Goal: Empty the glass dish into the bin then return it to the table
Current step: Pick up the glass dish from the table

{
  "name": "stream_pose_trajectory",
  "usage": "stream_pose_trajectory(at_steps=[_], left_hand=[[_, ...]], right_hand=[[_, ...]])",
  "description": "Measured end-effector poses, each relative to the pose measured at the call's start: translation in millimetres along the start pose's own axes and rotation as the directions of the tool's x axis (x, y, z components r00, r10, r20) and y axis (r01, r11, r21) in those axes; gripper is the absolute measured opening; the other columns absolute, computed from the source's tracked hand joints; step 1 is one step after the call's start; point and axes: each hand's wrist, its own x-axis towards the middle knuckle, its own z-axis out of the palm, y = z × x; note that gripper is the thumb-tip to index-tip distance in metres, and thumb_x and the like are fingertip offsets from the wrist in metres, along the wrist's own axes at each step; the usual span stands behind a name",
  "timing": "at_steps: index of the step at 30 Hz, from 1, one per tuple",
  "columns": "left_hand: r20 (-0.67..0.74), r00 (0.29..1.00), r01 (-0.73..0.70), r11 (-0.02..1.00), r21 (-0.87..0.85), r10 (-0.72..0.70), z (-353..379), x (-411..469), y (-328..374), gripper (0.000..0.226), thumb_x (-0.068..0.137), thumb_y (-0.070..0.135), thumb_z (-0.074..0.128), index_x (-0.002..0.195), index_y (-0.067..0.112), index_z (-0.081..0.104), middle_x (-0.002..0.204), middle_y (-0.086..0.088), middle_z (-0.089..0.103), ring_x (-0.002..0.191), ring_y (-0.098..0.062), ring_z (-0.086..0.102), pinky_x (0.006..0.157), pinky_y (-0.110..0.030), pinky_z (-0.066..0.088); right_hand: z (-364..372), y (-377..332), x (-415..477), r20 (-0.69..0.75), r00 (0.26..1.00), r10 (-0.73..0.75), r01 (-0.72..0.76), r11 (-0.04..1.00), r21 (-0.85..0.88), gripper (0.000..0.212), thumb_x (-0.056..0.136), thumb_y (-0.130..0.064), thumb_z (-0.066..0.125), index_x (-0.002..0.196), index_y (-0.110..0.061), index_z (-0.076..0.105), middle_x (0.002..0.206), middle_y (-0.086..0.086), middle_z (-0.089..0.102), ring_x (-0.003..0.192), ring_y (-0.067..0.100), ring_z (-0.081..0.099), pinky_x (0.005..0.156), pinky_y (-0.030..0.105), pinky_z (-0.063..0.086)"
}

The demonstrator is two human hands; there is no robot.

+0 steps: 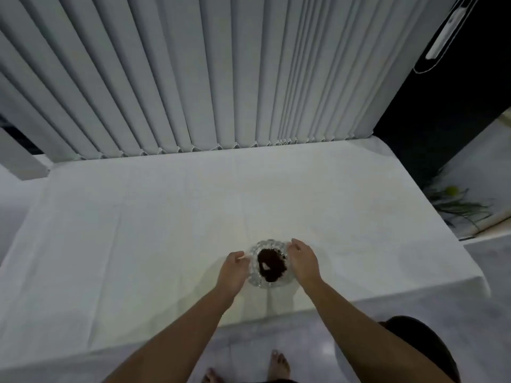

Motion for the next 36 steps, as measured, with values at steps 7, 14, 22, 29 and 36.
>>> stream_pose_trajectory(at_steps=[7,14,22,29,36], left_hand=[[-0.035,0.998,0.056,0.991,-0.120,-0.061,11.9,-2.4,-9.4,0.041,0.093,0.015,0.050,0.134,0.010,0.051,0.124,-0.013,0.060,0.104,-0.023,0.059,0.092,-0.036,0.050],[-0.002,0.997,0.073,0.971,-0.226,-0.076,17.5,2.8,-7.7,0.043,0.090,0.017,0.060,0.132,0.011,0.056,0.124,-0.011,0.064,0.113,-0.028,0.063,0.089,-0.036,0.052],[0.261,0.965,0.066,0.982,-0.176,-0.018,34.2,1.2,19.7,0.033,0.094,0.010,0.055,0.126,0.009,0.059,0.112,-0.015,0.066,0.094,-0.024,0.065,0.074,-0.032,0.059],[0.464,0.886,-0.013,1.000,-0.010,0.017,90.5,7.6,38.0,0.036,0.096,0.015,0.056,0.131,0.007,0.055,0.119,-0.015,0.064,0.102,-0.025,0.064,0.079,-0.033,0.057],[0.671,0.738,-0.055,0.985,0.162,-0.069,193.4,-15.3,48.5,0.029,0.094,0.008,0.057,0.123,0.008,0.057,0.103,-0.008,0.069,0.087,-0.020,0.068,0.071,-0.030,0.059]], right_hand=[[4.4,14.1,4.4,0.043,0.998,-0.044,0.045,0.999,-0.026,0.038,0.097,-0.027,0.046,0.127,-0.011,0.062,0.133,0.010,0.061,0.122,0.024,0.055,0.099,0.030,0.039],[-9.5,18.1,3.0,0.059,0.998,0.028,-0.039,0.979,0.202,0.030,0.095,-0.030,0.052,0.110,-0.012,0.070,0.100,0.001,0.065,0.095,0.016,0.057,0.086,0.029,0.043],[-42.7,39.8,-18.7,-0.054,0.984,0.168,-0.130,0.897,0.423,0.026,0.093,-0.031,0.059,0.107,-0.013,0.071,0.104,0.001,0.067,0.101,0.019,0.060,0.090,0.031,0.045],[-82.5,79.4,-48.2,-0.176,0.922,0.346,-0.132,0.705,0.697,0.022,0.090,-0.029,0.065,0.107,-0.015,0.068,0.097,-0.005,0.065,0.099,0.016,0.058,0.089,0.035,0.049],[-136.5,155.4,-82.9,-0.186,0.809,0.558,-0.034,0.359,0.933,0.026,0.089,-0.019,0.066,0.114,-0.013,0.069,0.117,0.008,0.070,0.109,0.024,0.062,0.082,0.031,0.049]])
